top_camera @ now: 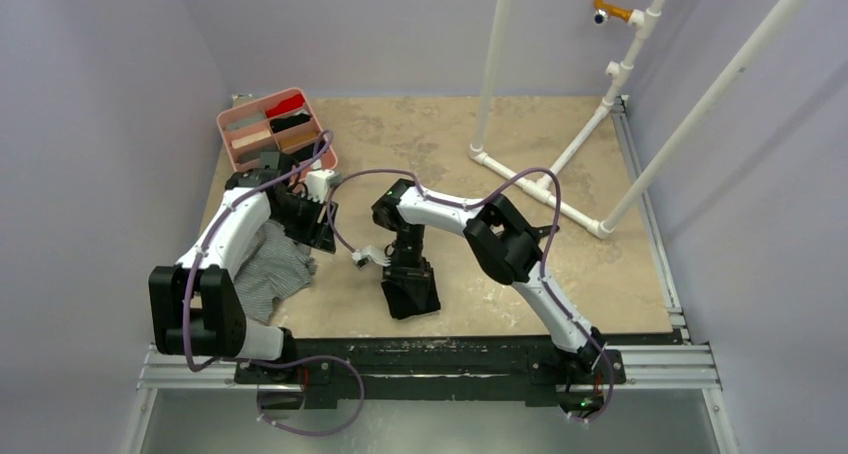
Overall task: Roll the underwear
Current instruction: Roll the underwear to the center of the board.
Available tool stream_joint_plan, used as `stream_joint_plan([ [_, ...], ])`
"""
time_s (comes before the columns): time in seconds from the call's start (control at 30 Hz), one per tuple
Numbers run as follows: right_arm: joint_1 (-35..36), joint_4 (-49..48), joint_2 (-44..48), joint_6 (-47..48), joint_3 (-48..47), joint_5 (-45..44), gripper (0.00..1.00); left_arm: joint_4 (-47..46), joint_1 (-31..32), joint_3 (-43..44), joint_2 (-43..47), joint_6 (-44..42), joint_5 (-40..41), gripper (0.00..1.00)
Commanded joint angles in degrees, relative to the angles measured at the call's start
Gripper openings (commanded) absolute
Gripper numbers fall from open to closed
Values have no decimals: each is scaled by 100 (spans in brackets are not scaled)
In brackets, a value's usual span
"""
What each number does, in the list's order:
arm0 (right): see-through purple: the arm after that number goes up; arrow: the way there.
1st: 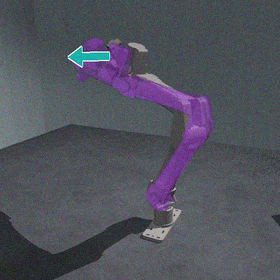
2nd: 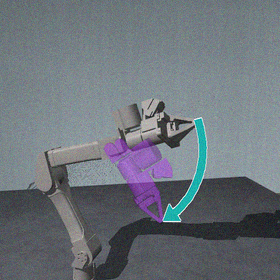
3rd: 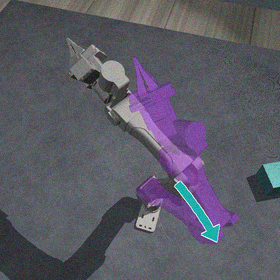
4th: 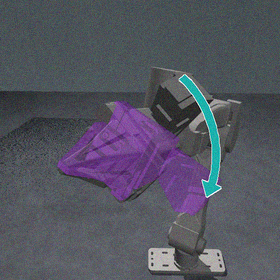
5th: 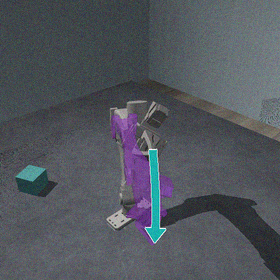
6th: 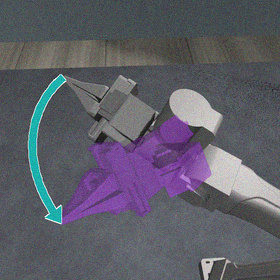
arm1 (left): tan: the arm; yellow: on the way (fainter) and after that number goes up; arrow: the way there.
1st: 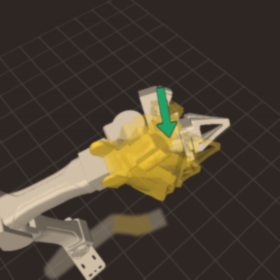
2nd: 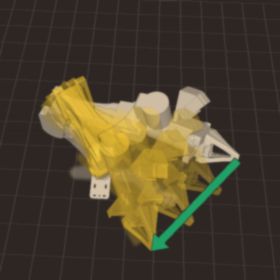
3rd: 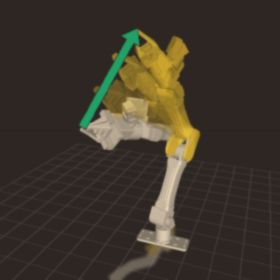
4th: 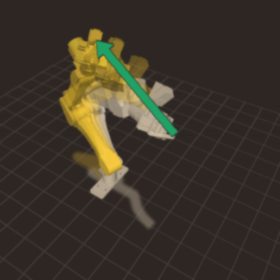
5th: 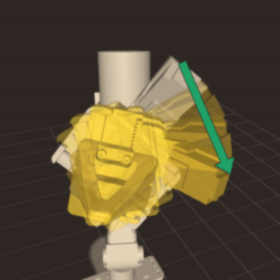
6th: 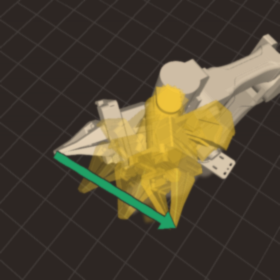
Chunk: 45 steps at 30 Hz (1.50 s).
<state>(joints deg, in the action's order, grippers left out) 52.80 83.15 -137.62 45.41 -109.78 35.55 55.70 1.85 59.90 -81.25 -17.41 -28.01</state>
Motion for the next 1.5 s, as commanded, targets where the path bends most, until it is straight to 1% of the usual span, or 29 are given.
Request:
stream_joint_plan([
  [0.0,-226,-880,-804,-77,397,-505,0,51,-9,-83,532,-270,63,54],
  [0.23,-806,-1862,-376,-894,1292,-518,0,83,-9,48,751,-243,91,54],
  [0.43,-1050,-2723,-23,-1542,2138,-821,0,-24,-8,114,834,-105,245,54],
  [0.6,-1299,-2999,159,-1775,2376,-1106,0,-233,-9,169,823,70,635,55],
  [0.67,-1434,-3119,226,-1873,2419,-1261,0,-313,-4,186,830,97,661,55],
  [0.77,-1604,-3150,304,-1839,2404,-1361,0,-356,-9,237,821,45,467,56],
  [0.9,-1705,-3202,429,-1584,2382,-1475,0,-250,102,322,794,-247,-473,56],
  [0.97,-1724,-3199,444,-1406,2318,-1514,0,-234,397,353,768,-433,-713,56],
  [1.03,-1742,-3080,391,-1162,2177,-1470,0,-335,842,337,760,-601,-702,57],
  [1.23,-1746,-2628,345,-416,1824,-1388,0,-874,1998,377,487,-707,-1019,58],
  [1.47,-1773,-2053,135,149,1463,-1180,0,-1938,3320,245,-62,-707,-924,58],
])
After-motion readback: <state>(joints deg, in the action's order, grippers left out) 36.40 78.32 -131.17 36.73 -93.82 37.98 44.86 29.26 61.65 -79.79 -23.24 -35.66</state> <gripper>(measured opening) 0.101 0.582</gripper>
